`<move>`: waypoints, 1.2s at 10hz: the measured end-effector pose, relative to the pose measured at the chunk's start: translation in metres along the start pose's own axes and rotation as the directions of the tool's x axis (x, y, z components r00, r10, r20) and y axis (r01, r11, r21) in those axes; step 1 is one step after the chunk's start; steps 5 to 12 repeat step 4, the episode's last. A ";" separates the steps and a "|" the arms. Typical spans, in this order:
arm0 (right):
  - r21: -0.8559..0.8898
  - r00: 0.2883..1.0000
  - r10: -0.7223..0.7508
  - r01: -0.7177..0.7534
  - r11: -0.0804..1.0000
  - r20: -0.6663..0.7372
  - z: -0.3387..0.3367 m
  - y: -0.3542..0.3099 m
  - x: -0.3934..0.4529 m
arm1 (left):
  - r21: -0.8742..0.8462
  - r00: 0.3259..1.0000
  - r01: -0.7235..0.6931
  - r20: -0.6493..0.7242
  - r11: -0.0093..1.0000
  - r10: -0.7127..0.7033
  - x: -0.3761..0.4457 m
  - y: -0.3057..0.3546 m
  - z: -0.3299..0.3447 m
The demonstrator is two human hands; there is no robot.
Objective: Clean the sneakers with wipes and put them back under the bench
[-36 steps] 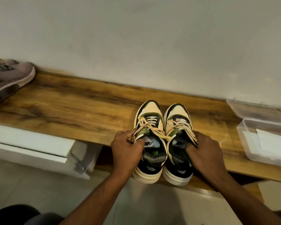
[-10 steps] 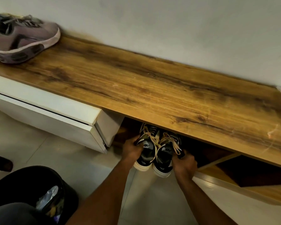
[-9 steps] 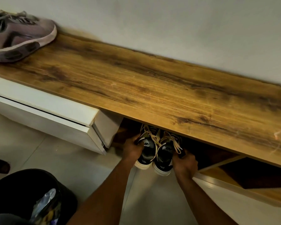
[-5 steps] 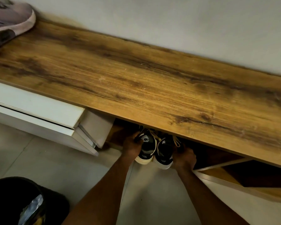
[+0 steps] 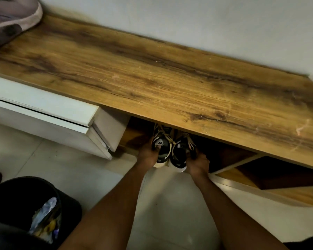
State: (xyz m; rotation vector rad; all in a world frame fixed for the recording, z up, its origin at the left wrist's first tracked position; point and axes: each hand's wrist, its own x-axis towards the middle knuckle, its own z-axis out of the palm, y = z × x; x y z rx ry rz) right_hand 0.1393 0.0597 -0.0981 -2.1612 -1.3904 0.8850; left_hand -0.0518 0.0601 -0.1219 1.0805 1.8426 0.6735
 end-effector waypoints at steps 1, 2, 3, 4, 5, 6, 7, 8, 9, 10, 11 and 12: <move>-0.092 0.997 -0.064 0.067 0.993 0.033 -0.003 -0.001 -0.007 | 0.119 0.997 -0.057 -0.042 0.991 0.062 -0.010 0.001 -0.002; -0.155 0.991 -0.099 0.112 0.981 0.087 -0.010 -0.005 -0.019 | 0.175 0.994 -0.108 -0.010 0.979 0.112 -0.029 0.007 -0.006; -0.198 0.986 -0.122 0.143 0.970 0.116 -0.016 -0.003 -0.031 | 0.356 0.960 -0.246 -0.041 0.901 0.278 -0.047 0.000 -0.006; -0.253 0.968 -0.185 0.225 0.941 0.170 -0.024 -0.002 -0.042 | 0.468 0.940 -0.287 -0.031 0.836 0.340 -0.061 -0.004 -0.006; -0.253 0.968 -0.185 0.225 0.941 0.170 -0.024 -0.002 -0.042 | 0.468 0.940 -0.287 -0.031 0.836 0.340 -0.061 -0.004 -0.006; -0.253 0.968 -0.185 0.225 0.941 0.170 -0.024 -0.002 -0.042 | 0.468 0.940 -0.287 -0.031 0.836 0.340 -0.061 -0.004 -0.006; -0.253 0.968 -0.185 0.225 0.941 0.170 -0.024 -0.002 -0.042 | 0.468 0.940 -0.287 -0.031 0.836 0.340 -0.061 -0.004 -0.006; -0.253 0.968 -0.185 0.225 0.941 0.170 -0.024 -0.002 -0.042 | 0.468 0.940 -0.287 -0.031 0.836 0.340 -0.061 -0.004 -0.006; -0.253 0.968 -0.185 0.225 0.941 0.170 -0.024 -0.002 -0.042 | 0.468 0.940 -0.287 -0.031 0.836 0.340 -0.061 -0.004 -0.006; -0.253 0.968 -0.185 0.225 0.941 0.170 -0.024 -0.002 -0.042 | 0.468 0.940 -0.287 -0.031 0.836 0.340 -0.061 -0.004 -0.006; -0.253 0.968 -0.185 0.225 0.941 0.170 -0.024 -0.002 -0.042 | 0.468 0.940 -0.287 -0.031 0.836 0.340 -0.061 -0.004 -0.006; -0.253 0.968 -0.185 0.225 0.941 0.170 -0.024 -0.002 -0.042 | 0.468 0.940 -0.287 -0.031 0.836 0.340 -0.061 -0.004 -0.006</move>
